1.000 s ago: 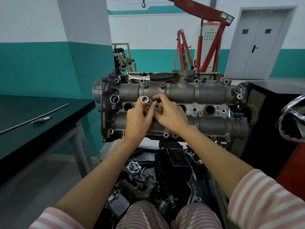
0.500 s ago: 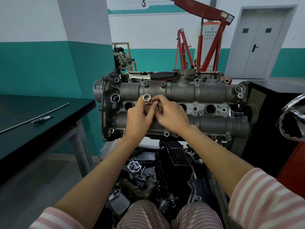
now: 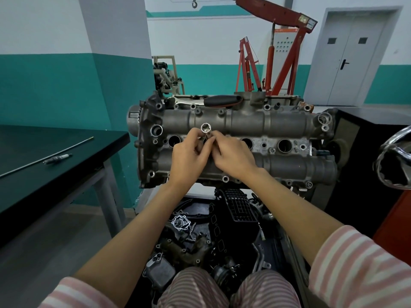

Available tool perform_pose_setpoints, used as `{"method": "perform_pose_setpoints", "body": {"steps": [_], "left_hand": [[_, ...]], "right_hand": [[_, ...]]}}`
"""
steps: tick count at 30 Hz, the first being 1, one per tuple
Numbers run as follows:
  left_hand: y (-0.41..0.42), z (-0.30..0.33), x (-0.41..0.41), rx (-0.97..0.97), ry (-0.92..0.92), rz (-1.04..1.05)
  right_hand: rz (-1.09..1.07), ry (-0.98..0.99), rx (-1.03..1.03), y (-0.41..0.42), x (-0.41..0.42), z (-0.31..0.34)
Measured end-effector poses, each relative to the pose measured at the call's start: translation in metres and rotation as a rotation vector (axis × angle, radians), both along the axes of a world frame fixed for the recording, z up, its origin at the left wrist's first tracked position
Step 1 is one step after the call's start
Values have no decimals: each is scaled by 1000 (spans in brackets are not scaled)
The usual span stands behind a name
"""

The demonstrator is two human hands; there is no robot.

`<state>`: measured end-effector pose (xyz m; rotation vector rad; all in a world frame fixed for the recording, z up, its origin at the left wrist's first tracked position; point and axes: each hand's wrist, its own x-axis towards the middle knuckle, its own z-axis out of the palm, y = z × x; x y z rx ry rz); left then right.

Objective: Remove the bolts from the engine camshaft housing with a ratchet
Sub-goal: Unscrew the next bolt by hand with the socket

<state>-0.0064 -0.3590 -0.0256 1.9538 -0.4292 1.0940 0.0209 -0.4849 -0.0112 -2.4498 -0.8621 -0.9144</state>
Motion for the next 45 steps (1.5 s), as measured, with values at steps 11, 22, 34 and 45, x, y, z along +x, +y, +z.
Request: {"method": "perform_pose_setpoints", "body": {"steps": [11, 22, 34, 45], "left_hand": [[-1, 0, -4, 52, 23, -4], [-2, 0, 0, -54, -7, 7], [-1, 0, 2, -24, -5, 22], [0, -1, 0, 47, -21, 2]], "right_hand": [[-20, 32, 37, 1, 3, -1], [-37, 95, 119, 0, 3, 0], [-12, 1, 52, 1, 3, -1], [-38, -5, -52, 2, 2, 1]]}}
